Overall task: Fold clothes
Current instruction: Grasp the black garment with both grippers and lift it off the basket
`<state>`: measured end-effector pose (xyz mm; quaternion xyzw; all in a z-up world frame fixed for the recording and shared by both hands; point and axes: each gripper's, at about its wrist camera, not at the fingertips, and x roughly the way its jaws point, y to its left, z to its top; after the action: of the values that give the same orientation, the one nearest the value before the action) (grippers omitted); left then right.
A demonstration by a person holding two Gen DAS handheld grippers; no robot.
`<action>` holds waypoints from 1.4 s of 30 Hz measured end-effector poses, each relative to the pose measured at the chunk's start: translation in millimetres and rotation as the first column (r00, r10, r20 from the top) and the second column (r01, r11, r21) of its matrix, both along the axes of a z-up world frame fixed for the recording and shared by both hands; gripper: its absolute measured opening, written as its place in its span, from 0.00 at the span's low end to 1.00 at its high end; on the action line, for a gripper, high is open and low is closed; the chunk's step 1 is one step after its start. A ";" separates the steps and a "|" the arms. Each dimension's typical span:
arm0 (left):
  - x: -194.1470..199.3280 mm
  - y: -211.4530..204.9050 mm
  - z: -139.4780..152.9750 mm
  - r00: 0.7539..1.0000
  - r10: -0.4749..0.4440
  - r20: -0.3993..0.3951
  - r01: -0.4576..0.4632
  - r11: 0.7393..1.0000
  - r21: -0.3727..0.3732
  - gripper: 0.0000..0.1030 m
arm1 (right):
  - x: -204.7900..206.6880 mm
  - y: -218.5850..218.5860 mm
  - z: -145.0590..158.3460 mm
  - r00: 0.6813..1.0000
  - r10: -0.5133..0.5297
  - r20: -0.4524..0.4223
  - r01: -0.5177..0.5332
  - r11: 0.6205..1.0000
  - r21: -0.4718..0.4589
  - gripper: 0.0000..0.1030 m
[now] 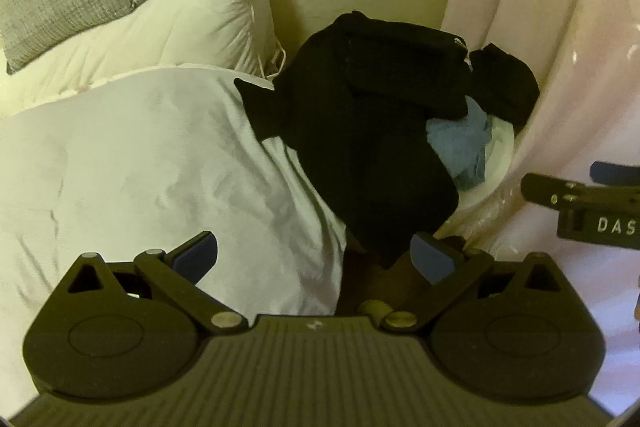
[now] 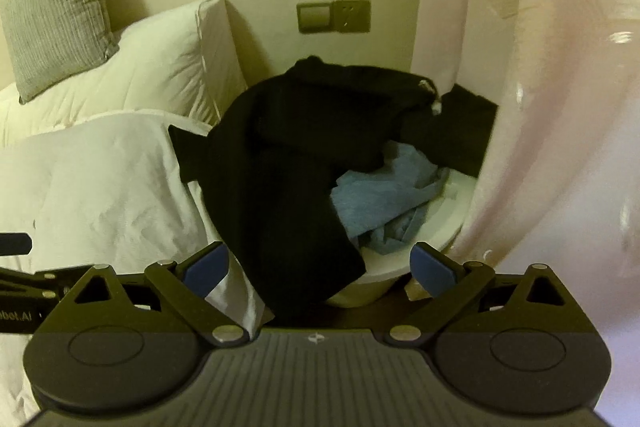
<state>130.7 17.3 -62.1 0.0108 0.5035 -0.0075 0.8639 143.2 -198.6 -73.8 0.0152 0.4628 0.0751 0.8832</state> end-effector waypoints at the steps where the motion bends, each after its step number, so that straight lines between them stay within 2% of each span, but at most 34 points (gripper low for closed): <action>1: 8.6 -0.8 -2.9 1.000 0.006 -0.007 -0.006 1.000 -0.005 0.96 | 8.7 -1.2 -3.5 1.000 0.007 -0.009 -0.007 1.000 0.000 0.96; 10: 98.1 -15.0 -39.9 0.993 0.073 -0.098 -0.075 0.997 -0.016 0.94 | 94.0 -22.8 -32.9 0.997 0.032 -0.065 -0.031 0.999 0.014 0.97; 13: 129.4 -18.4 -53.7 0.990 0.068 -0.124 -0.071 0.997 -0.019 0.90 | 125.0 -30.8 -46.0 0.996 0.028 -0.085 -0.026 0.999 0.028 0.98; 21: 210.2 -8.3 -98.0 0.989 0.109 -0.101 -0.112 0.993 -0.027 0.89 | 203.4 -34.8 -95.5 0.990 0.060 -0.129 -0.051 0.996 0.071 0.98; 27: 261.7 6.2 -134.4 0.987 0.135 -0.091 -0.136 0.991 -0.009 0.93 | 245.7 -33.1 -136.1 0.985 0.066 -0.158 -0.047 0.992 0.121 0.98; 29: 274.9 12.7 -144.1 0.986 0.138 -0.093 -0.141 0.990 -0.027 0.96 | 255.7 -30.0 -147.9 0.983 0.067 -0.169 -0.047 0.992 0.119 0.98; 34: 301.9 12.8 -172.8 0.988 0.080 -0.134 -0.090 0.993 -0.072 0.94 | 271.8 -26.7 -174.8 0.978 0.054 -0.203 -0.031 0.993 0.118 0.97; 35: 305.5 11.5 -177.5 0.989 0.064 -0.136 -0.074 0.995 -0.072 0.93 | 273.5 -26.7 -177.9 0.978 0.057 -0.198 -0.033 0.992 0.121 0.92; 36: 308.0 11.6 -180.5 0.989 0.049 -0.139 -0.062 0.994 -0.089 0.86 | 274.9 -26.9 -178.8 0.979 0.066 -0.194 -0.042 0.992 0.121 0.89; 37: 309.8 12.4 -182.7 0.989 0.035 -0.143 -0.052 0.992 -0.115 0.67 | 276.3 -27.1 -179.6 0.979 0.074 -0.190 -0.052 0.991 0.120 0.78; 38: 311.7 13.2 -184.9 0.989 0.022 -0.146 -0.042 0.989 -0.140 0.57 | 277.7 -27.3 -180.5 0.979 0.083 -0.186 -0.061 0.991 0.119 0.61; 39: 312.5 14.2 -184.4 0.989 0.017 -0.145 -0.040 0.986 -0.160 0.45 | 278.5 -28.3 -175.7 0.982 0.087 -0.169 -0.070 0.992 0.103 0.50; 40: 312.1 15.0 -181.5 0.991 0.018 -0.136 -0.039 0.986 -0.160 0.30 | 279.3 -29.4 -170.6 0.984 0.091 -0.152 -0.079 0.993 0.086 0.25; 41: 311.2 15.6 -178.2 0.992 0.019 -0.123 -0.038 0.988 -0.149 0.24 | 280.1 -30.4 -165.5 0.986 0.096 -0.134 -0.087 0.994 0.069 0.15; 42: 310.2 17.0 -174.5 0.993 0.021 -0.113 -0.038 0.988 -0.150 0.21 | 280.8 -32.7 -157.8 0.988 0.099 -0.117 -0.090 0.993 0.076 0.11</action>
<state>440.9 34.3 -236.6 -0.0629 0.5489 -0.0335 0.8328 423.9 -231.2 -231.6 0.0289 0.5125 0.1323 0.8480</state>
